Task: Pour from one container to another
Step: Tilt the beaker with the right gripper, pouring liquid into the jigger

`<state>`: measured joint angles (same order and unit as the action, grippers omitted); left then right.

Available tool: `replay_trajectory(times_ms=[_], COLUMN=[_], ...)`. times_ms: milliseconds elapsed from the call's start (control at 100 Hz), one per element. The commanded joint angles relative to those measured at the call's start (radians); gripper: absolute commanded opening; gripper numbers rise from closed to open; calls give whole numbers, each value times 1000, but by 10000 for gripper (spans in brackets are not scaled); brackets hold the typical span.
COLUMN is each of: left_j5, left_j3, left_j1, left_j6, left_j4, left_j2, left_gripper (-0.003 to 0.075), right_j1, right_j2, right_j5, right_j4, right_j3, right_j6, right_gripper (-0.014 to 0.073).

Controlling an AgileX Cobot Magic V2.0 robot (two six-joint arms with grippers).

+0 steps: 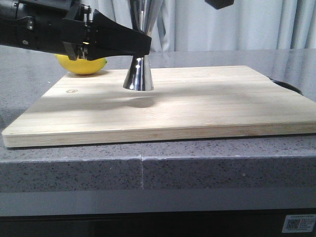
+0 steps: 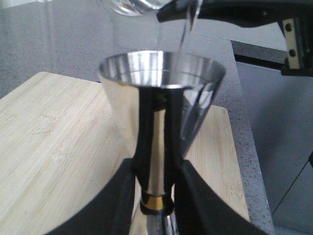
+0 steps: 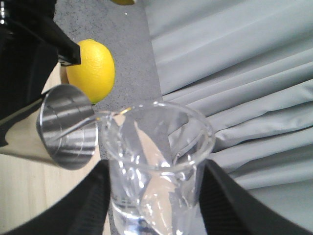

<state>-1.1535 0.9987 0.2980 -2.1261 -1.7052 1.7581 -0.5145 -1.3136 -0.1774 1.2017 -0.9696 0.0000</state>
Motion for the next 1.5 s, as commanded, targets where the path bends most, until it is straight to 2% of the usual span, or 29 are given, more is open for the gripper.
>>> replay_trajectory(times_ms=[0,1490], left_j5=[-116,-116], left_j3=[29,29], left_j1=[11,35], left_j6=[-3,-3], left_j4=[-68,-68], left_j2=[-43,-43], left_gripper=[137,137], right_j1=[0,0], right_j2=[40,40], right_j5=[-37,-8], right_j4=[-5,108], right_j3=[-39,-39], right_j6=[0,0], right_gripper=[225,225])
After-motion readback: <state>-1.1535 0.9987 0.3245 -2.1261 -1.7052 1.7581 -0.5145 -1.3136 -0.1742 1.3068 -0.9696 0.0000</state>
